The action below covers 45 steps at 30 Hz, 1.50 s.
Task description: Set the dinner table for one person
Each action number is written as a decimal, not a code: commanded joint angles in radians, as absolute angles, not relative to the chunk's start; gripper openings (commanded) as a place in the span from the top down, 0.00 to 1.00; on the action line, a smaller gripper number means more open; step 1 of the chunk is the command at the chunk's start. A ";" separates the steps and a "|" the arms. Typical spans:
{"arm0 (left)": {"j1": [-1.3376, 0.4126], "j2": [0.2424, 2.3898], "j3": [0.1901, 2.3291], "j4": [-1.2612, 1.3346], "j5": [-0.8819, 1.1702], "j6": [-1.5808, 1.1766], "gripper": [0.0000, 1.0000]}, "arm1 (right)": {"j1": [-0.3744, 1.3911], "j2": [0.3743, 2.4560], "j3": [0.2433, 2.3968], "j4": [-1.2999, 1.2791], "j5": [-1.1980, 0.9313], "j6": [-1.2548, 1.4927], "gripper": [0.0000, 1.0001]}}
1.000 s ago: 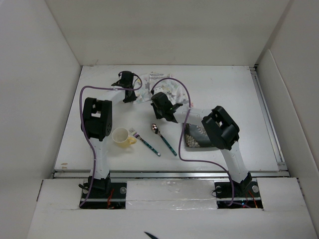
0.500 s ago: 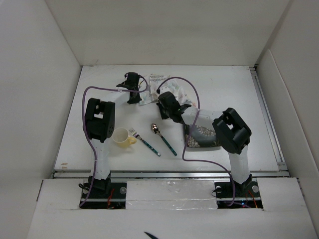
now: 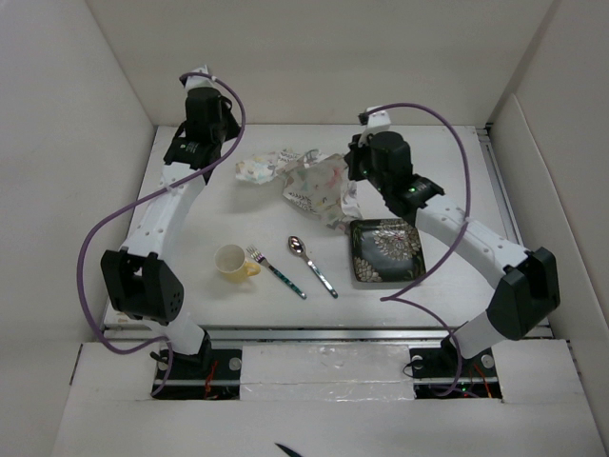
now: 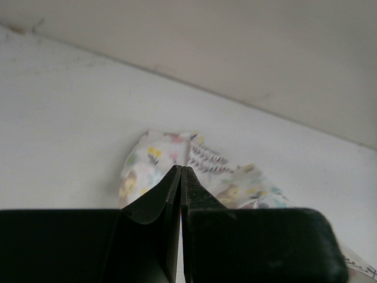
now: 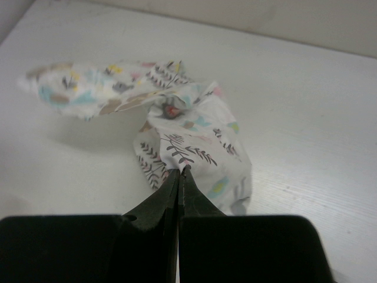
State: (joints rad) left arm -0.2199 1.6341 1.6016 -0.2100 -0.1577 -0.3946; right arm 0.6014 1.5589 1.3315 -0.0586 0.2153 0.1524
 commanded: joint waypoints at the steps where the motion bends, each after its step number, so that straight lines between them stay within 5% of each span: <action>1: -0.190 1.545 1.657 -0.147 -0.144 -0.439 1.00 | 0.542 1.454 1.365 -0.101 0.236 0.110 1.00; 8: -0.107 1.502 1.703 -0.130 0.033 -0.474 1.00 | 0.367 1.301 1.351 -0.114 0.166 0.112 1.00; 13: -0.280 1.650 1.692 -0.209 -0.050 -0.382 1.00 | 0.313 1.357 1.370 -0.121 0.100 0.127 1.00; 17: -0.290 1.802 1.660 -0.290 -0.005 -0.341 0.77 | 0.291 1.416 1.342 -0.108 0.092 0.140 1.00; 21: -0.346 1.854 1.629 -0.343 0.051 -0.299 0.68 | 0.261 1.433 1.296 -0.054 0.052 0.149 1.00; 26: -0.488 1.899 1.618 -0.429 -0.152 -0.252 0.58 | 0.239 1.447 1.278 -0.025 0.022 0.161 1.00; 37: -0.488 2.089 1.630 -0.483 -0.294 -0.239 0.54 | 0.230 1.422 1.220 0.035 -0.054 0.179 1.00; 45: -0.453 2.252 1.782 -0.541 -0.177 -0.230 0.59 | 0.212 1.408 1.209 0.052 -0.086 0.189 1.00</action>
State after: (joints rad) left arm -0.4603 2.1826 1.7191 -0.4706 -0.2111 -0.2470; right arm 0.2214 1.4490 1.2087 -0.0288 -0.0559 0.1810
